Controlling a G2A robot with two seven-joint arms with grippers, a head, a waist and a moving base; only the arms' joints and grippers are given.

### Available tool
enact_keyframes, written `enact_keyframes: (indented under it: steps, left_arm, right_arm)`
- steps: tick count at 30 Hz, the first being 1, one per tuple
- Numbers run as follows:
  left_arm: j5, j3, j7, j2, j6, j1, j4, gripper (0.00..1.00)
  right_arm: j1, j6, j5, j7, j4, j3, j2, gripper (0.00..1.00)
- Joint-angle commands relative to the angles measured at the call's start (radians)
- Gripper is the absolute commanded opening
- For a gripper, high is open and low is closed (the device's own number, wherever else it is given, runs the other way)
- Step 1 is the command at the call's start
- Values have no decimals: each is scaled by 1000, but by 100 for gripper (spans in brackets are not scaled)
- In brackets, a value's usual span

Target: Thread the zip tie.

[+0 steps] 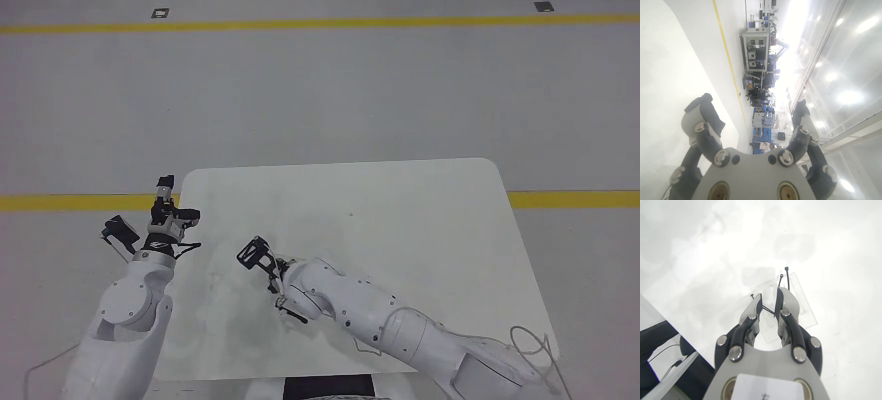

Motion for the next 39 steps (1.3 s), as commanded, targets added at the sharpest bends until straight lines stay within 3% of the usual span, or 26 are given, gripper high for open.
enact_keyframes:
  steps: [1, 12, 23, 30, 39]
  left_arm:
    - [0, 0, 0, 0, 0, 0, 0, 100]
    - [0, 0, 0, 0, 0, 0, 0, 100]
    - [0, 0, 0, 0, 0, 0, 0, 100]
    - [0, 0, 0, 0, 0, 0, 0, 100]
    - [0, 0, 0, 0, 0, 0, 0, 100]
  right_arm:
    - [2, 7, -2, -5, 18, -1, -8, 15]
    - [-3, 38, -26, -19, 64, 11, -38, 18]
    - [-49, 50, -92, -8, 12, 42, -34, 19]
    - [-69, 18, -95, 9, 9, 73, -30, 16]
    - [-60, -19, -77, 2, 47, 88, -46, 15]
